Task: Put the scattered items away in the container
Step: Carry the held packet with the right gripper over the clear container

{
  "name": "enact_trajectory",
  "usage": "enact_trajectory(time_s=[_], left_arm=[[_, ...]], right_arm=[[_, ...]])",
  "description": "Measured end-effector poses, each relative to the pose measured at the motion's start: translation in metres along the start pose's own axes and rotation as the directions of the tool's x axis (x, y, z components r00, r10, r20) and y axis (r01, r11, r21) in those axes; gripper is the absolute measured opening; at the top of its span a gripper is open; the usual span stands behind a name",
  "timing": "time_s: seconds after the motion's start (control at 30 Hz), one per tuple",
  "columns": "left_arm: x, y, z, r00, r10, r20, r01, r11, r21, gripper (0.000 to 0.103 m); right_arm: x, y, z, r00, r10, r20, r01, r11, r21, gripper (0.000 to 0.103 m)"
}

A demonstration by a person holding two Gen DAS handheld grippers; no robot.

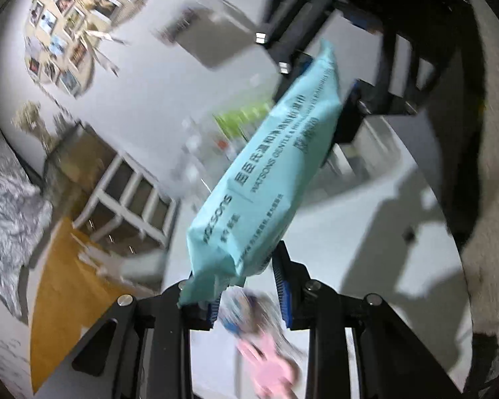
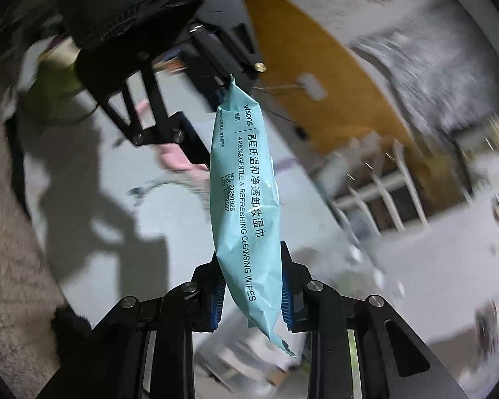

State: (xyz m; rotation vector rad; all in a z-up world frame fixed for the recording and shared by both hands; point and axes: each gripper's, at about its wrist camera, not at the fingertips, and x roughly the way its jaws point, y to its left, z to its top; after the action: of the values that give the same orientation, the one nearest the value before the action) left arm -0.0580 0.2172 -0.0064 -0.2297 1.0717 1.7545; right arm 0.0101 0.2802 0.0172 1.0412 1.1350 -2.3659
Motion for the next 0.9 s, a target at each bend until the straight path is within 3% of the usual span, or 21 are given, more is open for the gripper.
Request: enact_trajectory(time_s=[0.17,0.3,0.37,0.47,0.63,0.73,0.9], left_arm=[[0.028,0.038,0.056,0.997,0.001,0.082,0.004,0.999,-0.052,0.034],[0.064,0.056,0.084,0.993,-0.025,0.114,0.043,0.987,-0.157,0.041],[0.082,0.061,0.093,0.992,-0.039,0.119,0.063,0.976,-0.210,0.042],[0.107,0.069,0.097,0.994,-0.028,0.106,0.059,0.950,-0.305,0.042],[0.134,0.080,0.080,0.998,-0.033,0.062,0.058,0.882,-0.469,0.042],[0.138,0.081,0.062,0.999,-0.027,0.025,0.036,0.845,-0.534,0.042],[0.135,0.083,0.039,1.000,-0.010,-0.021,-0.004,0.797,-0.604,0.042]], right_arm=[[-0.010,-0.078,-0.024,1.000,0.005,-0.031,0.003,0.968,0.253,0.028],[-0.001,-0.133,-0.062,0.994,0.104,-0.029,-0.074,0.853,0.516,0.028],[0.013,-0.154,-0.083,0.984,0.179,-0.012,-0.131,0.761,0.635,0.028],[0.039,-0.177,-0.115,0.949,0.312,0.038,-0.221,0.578,0.786,0.028],[0.082,-0.183,-0.151,0.889,0.439,0.127,-0.286,0.319,0.903,0.027],[0.105,-0.183,-0.170,0.862,0.473,0.183,-0.293,0.171,0.941,0.027],[0.129,-0.189,-0.199,0.851,0.448,0.272,-0.267,-0.076,0.961,0.027]])
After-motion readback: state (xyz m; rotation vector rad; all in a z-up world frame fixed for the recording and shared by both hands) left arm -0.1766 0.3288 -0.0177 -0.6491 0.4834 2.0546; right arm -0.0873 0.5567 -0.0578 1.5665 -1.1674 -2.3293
